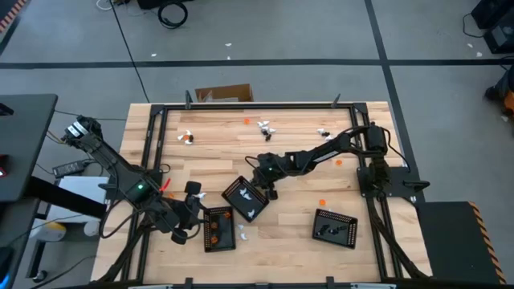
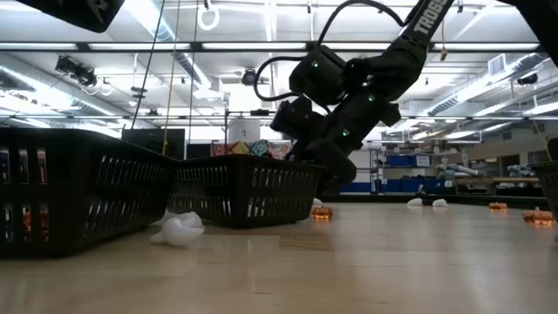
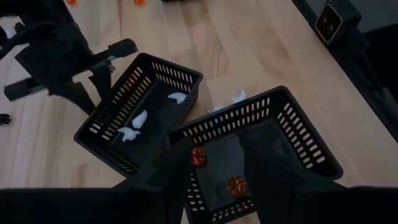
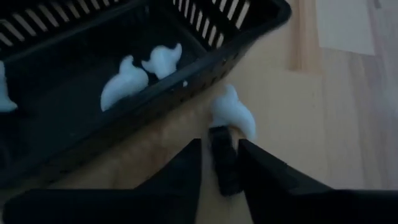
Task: Sort Halloween decoration
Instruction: Put the black skeleton toy into the right black basket
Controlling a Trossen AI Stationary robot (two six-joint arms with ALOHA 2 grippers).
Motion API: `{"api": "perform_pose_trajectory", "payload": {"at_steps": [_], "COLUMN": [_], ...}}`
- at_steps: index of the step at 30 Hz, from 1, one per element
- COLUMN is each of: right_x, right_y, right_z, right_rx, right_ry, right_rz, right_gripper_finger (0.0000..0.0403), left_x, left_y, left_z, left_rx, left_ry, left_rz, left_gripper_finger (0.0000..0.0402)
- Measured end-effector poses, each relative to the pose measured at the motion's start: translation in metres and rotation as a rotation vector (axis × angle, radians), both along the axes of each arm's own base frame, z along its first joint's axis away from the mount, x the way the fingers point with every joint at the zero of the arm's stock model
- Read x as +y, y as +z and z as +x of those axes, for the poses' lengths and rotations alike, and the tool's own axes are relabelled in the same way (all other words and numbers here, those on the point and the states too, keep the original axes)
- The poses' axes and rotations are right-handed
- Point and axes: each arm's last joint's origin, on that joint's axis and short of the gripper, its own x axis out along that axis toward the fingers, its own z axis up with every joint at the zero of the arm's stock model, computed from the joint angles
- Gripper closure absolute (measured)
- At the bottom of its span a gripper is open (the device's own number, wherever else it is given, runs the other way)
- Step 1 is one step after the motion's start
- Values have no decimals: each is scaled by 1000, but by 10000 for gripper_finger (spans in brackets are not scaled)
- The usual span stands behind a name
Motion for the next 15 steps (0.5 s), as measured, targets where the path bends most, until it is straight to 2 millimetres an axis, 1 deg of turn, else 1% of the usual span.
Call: {"api": "perform_pose_trajectory", "payload": {"at_steps": [5, 8, 11, 15], "right_x": [-2, -4, 0, 13], "right_y": [10, 22, 39, 61], "right_z": [-9, -17, -23, -35], "right_rx": [65, 98, 99, 116], "right_ry": [-49, -77, -109, -129], "right_rz": [-48, -72, -74, -78], "right_gripper_finger": [353, 372, 371, 360], "left_x": [0, 0, 0, 0], "left_y": [0, 0, 0, 0], "left_z": [0, 0, 0, 0], "left_rx": [0, -1, -1, -4], "left_ry": [0, 0, 0, 0], "left_rz": [0, 0, 0, 4], "left_gripper_finger": [246, 246, 246, 246]}}
